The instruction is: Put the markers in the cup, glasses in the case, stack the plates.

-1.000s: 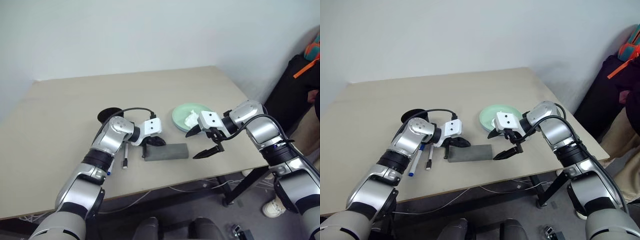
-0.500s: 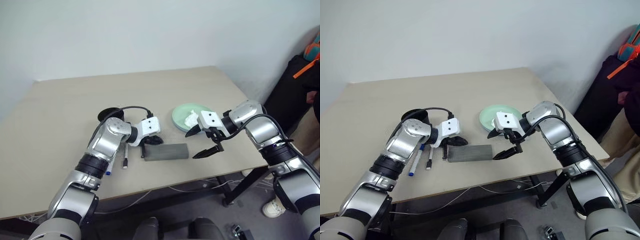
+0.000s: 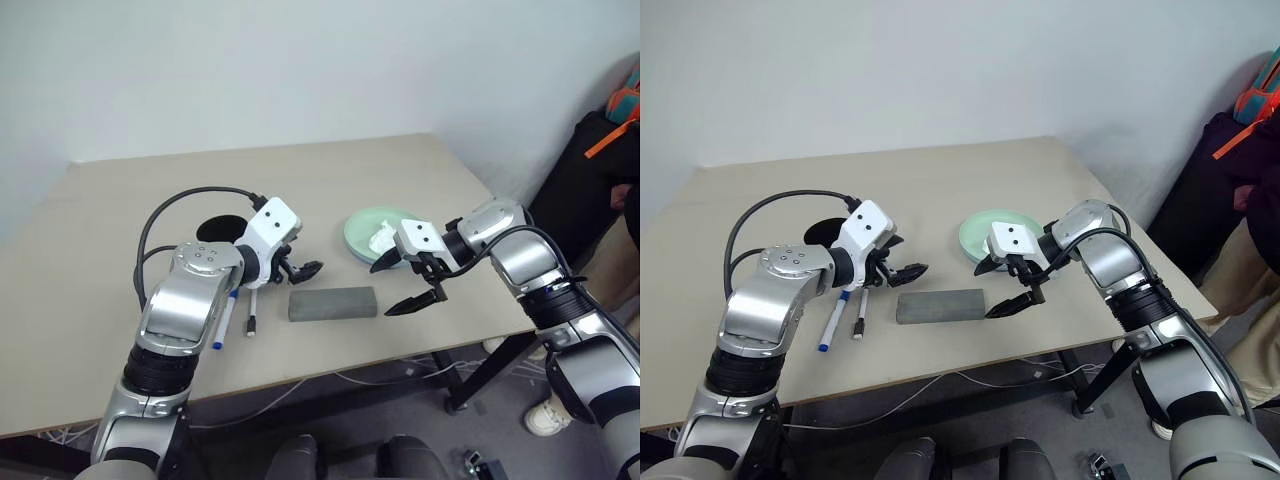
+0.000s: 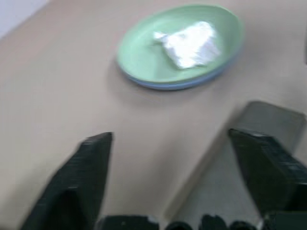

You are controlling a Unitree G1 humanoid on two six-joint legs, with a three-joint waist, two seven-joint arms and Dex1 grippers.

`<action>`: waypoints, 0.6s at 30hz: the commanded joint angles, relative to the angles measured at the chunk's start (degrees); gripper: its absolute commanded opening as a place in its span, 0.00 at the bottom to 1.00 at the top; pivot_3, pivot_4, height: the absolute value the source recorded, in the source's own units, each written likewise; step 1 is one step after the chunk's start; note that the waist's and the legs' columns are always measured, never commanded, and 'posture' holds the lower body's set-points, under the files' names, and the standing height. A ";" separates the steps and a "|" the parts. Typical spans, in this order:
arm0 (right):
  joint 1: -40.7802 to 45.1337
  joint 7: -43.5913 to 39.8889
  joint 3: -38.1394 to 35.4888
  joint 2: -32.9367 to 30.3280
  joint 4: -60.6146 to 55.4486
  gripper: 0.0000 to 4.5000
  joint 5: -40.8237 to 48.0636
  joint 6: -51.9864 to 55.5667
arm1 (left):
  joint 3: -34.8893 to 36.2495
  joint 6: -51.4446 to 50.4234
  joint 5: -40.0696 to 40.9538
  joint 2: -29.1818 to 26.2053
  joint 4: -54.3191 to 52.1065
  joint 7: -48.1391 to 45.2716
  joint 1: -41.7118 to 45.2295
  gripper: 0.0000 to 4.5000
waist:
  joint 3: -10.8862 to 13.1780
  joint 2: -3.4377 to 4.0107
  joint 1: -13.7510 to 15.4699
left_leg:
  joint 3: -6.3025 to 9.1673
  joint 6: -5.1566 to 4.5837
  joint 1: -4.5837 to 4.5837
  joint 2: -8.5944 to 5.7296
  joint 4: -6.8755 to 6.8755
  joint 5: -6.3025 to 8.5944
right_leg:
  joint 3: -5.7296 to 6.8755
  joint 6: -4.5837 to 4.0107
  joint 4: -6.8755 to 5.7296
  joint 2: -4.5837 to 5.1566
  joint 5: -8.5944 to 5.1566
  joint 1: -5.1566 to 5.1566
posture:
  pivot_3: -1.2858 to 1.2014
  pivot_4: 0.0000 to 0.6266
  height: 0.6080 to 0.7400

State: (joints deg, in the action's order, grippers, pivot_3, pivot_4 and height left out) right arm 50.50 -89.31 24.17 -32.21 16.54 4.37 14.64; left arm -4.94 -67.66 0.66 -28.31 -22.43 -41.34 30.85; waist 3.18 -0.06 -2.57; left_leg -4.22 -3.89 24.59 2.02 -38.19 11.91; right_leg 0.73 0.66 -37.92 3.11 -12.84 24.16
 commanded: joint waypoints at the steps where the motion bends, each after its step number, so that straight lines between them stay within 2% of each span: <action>1: 1.81 -0.65 -0.56 0.21 -0.36 1.00 0.22 -0.42 | 1.92 -11.52 0.45 -0.33 -3.75 4.68 1.47 1.00 | 0.00 0.00 -0.07 | 0.01 0.01 0.00 0.01 0.00 0.00 | 0.00 0.04 0.00 -0.02 0.02 0.00 | 0.52 0.00 1.00; 8: 1.65 -1.10 -0.36 0.35 -0.59 1.00 0.28 -0.23 | 2.26 -24.51 1.20 0.37 -6.83 12.20 0.73 1.00 | 0.00 -0.01 -0.04 | 0.04 0.02 0.01 0.02 0.02 -0.01 | -0.01 0.09 0.01 -0.04 0.05 0.01 | 0.52 0.00 1.00; 18: 1.22 -1.25 -0.37 0.35 -0.87 1.00 0.25 -0.24 | 2.92 -24.84 4.12 2.19 -5.11 20.93 -5.28 1.00 | 0.00 -0.01 -0.05 | 0.05 0.04 0.02 0.01 0.08 -0.01 | -0.05 -0.28 0.01 0.07 0.19 0.10 | 0.52 0.00 1.00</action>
State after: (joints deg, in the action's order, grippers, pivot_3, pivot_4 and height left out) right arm 50.55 -90.14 24.37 -31.76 16.60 4.37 14.76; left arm -3.03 -92.07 3.80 -26.07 -27.14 -21.66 25.38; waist 3.18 -0.08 -2.62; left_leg -4.18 -3.85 24.61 2.04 -38.09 11.90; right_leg 0.67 0.35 -37.91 3.19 -12.65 24.27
